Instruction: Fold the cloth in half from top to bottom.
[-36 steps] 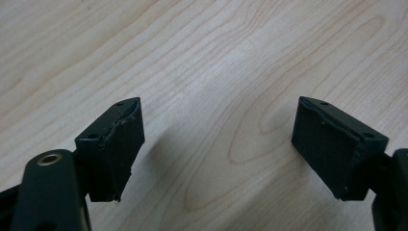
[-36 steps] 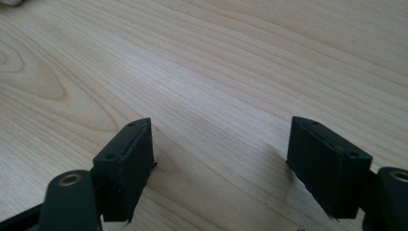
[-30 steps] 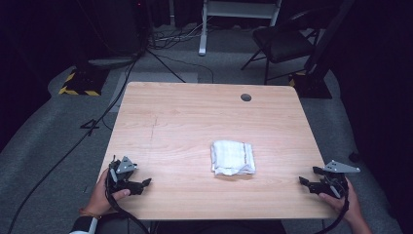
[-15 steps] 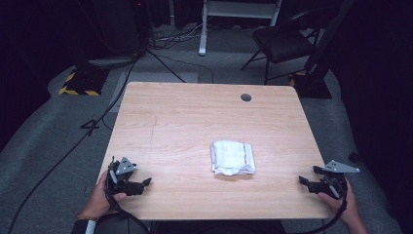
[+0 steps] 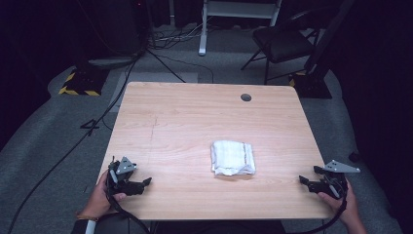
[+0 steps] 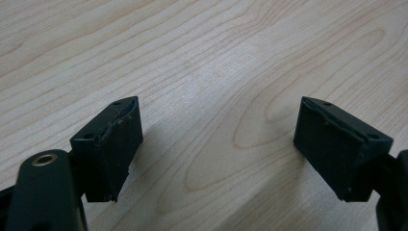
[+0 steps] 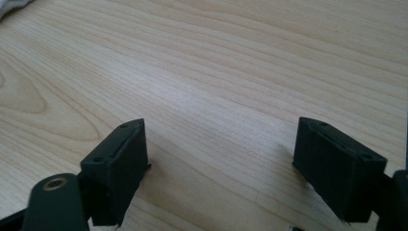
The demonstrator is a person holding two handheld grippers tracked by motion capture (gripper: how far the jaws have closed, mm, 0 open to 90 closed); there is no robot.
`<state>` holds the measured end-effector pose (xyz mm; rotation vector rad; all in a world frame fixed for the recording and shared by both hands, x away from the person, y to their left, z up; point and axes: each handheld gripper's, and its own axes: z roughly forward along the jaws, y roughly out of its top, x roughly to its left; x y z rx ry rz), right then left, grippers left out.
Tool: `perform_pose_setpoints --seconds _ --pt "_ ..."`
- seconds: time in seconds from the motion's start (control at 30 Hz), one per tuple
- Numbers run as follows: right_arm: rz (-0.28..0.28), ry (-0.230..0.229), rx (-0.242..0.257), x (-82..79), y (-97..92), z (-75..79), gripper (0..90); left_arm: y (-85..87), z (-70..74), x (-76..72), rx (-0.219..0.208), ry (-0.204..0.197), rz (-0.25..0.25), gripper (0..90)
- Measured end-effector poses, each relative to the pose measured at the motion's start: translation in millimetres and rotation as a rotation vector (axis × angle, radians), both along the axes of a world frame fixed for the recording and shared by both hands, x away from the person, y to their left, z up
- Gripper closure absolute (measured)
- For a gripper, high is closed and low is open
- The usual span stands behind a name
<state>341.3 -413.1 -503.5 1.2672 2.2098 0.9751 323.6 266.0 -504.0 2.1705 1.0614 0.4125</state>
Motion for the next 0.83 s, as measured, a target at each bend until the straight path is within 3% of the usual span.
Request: perform_pose_setpoints --seconds 0.83 --pt "-0.001 0.001 0.0 0.0 0.0 0.0 19.5 -0.1 -0.1 0.3 -0.001 0.0 0.001 17.2"
